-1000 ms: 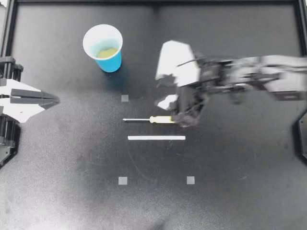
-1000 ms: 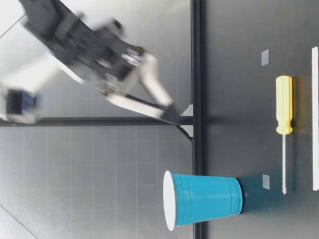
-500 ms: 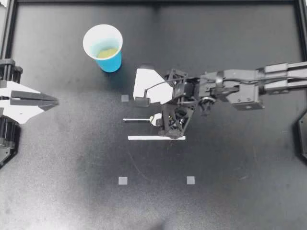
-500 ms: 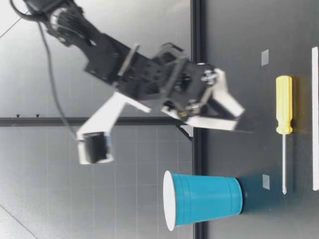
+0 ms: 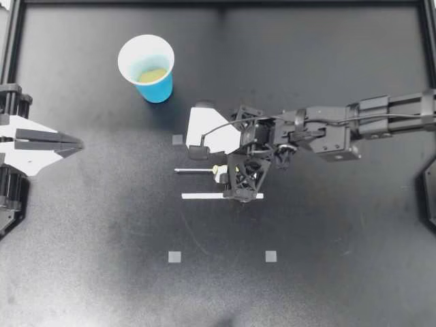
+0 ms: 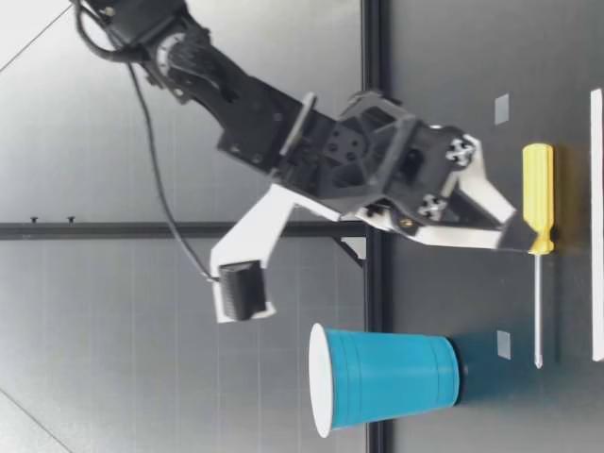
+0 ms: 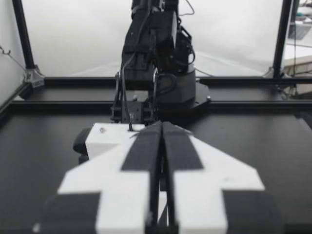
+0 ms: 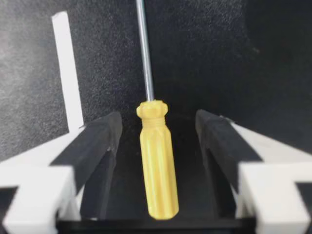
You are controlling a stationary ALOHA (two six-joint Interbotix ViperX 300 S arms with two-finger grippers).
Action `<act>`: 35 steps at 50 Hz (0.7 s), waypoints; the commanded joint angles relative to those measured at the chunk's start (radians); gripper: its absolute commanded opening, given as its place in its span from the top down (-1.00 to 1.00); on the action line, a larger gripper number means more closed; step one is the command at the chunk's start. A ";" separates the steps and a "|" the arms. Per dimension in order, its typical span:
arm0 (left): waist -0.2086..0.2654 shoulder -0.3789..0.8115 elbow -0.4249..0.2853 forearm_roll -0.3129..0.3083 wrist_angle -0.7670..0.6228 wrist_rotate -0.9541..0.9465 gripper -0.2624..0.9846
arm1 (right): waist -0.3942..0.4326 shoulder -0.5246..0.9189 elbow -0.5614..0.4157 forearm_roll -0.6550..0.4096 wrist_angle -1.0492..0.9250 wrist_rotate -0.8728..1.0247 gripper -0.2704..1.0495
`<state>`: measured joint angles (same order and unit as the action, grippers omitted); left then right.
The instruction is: Pick up the screwdriver with the right arm, hand it over to the left arm then place it into the cup.
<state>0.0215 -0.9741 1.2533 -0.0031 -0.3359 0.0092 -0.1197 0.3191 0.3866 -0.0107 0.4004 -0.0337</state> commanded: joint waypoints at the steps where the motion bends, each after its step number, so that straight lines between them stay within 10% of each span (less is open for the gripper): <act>1: 0.002 0.003 -0.018 0.000 -0.009 0.002 0.44 | 0.003 -0.006 -0.021 -0.002 -0.011 -0.009 -0.30; 18: 0.002 0.005 -0.018 0.000 -0.009 0.002 0.44 | 0.003 0.018 -0.020 -0.002 -0.015 -0.025 -0.24; 35: 0.002 0.005 -0.014 0.000 -0.011 0.000 0.44 | 0.018 0.017 -0.018 -0.002 -0.009 -0.021 0.51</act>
<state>0.0215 -0.9741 1.2533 -0.0031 -0.3359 0.0092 -0.1104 0.3528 0.3866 -0.0107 0.3927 -0.0583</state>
